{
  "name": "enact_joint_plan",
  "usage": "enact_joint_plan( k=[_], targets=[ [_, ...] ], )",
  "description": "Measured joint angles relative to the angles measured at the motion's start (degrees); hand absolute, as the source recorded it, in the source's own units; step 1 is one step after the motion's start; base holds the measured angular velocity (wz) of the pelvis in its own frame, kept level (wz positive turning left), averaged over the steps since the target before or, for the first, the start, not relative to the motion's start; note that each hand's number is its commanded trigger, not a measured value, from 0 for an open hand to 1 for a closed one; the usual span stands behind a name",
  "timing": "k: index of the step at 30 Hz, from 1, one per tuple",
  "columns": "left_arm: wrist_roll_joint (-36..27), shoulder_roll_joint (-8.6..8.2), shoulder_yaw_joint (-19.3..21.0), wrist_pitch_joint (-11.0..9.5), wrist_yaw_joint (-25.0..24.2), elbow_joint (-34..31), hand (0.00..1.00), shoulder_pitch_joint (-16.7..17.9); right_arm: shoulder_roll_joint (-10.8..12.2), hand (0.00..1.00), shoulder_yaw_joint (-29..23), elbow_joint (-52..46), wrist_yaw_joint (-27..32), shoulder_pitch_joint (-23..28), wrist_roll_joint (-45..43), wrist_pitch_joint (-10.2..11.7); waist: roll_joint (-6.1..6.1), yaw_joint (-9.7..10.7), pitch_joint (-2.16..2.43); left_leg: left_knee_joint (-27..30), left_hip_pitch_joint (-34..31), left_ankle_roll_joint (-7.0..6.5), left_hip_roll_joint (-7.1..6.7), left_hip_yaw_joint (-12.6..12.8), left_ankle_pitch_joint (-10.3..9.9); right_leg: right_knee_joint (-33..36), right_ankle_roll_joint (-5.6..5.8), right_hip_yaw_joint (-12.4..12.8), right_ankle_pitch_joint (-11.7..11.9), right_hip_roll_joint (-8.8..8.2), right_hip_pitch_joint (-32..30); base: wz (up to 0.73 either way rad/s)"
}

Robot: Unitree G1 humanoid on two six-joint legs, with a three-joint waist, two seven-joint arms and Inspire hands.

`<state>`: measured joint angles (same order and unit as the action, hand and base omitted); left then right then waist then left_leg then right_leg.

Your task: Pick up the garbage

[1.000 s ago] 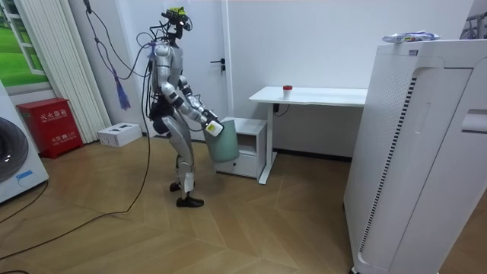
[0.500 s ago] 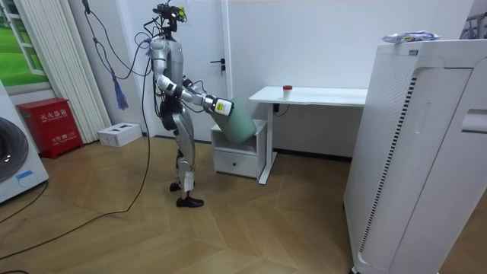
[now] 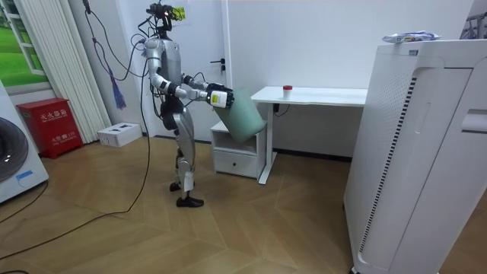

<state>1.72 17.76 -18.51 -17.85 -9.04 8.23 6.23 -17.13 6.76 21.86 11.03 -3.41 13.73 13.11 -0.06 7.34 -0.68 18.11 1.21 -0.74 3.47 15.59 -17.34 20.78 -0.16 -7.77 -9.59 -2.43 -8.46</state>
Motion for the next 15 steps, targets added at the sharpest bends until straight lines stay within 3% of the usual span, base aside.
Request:
enact_joint_plan(
  k=[4,10,15],
  targets=[
    [0.02,-0.84,4.14,-0.09,2.12,-0.45,0.00,0.42,0.00,1.00,-1.21,-0.51,2.54,2.72,-0.03,0.73,-0.52,-2.58,0.26,-0.74,1.73,0.05,0.35,3.17,-0.03,-0.07,-0.15,-0.16,0.13,0.14,-0.07,-0.38],
    [0.12,-2.40,9.21,-1.27,8.77,-0.47,0.00,0.46,0.09,1.00,-1.40,-0.66,3.00,6.51,-0.34,1.17,-0.58,-3.12,0.30,-2.41,4.04,0.42,0.89,4.79,0.04,-0.08,-0.23,-0.15,0.57,0.63,0.77,-0.18],
    [0.09,-3.75,9.70,-1.75,12.83,-1.51,0.00,0.48,0.10,1.00,-1.35,-0.81,3.07,7.21,-0.39,1.44,-0.59,-3.68,0.30,-2.60,4.53,0.44,0.98,5.96,0.05,-0.15,-0.36,-0.18,0.68,0.87,0.65,-0.15]
  ],
)
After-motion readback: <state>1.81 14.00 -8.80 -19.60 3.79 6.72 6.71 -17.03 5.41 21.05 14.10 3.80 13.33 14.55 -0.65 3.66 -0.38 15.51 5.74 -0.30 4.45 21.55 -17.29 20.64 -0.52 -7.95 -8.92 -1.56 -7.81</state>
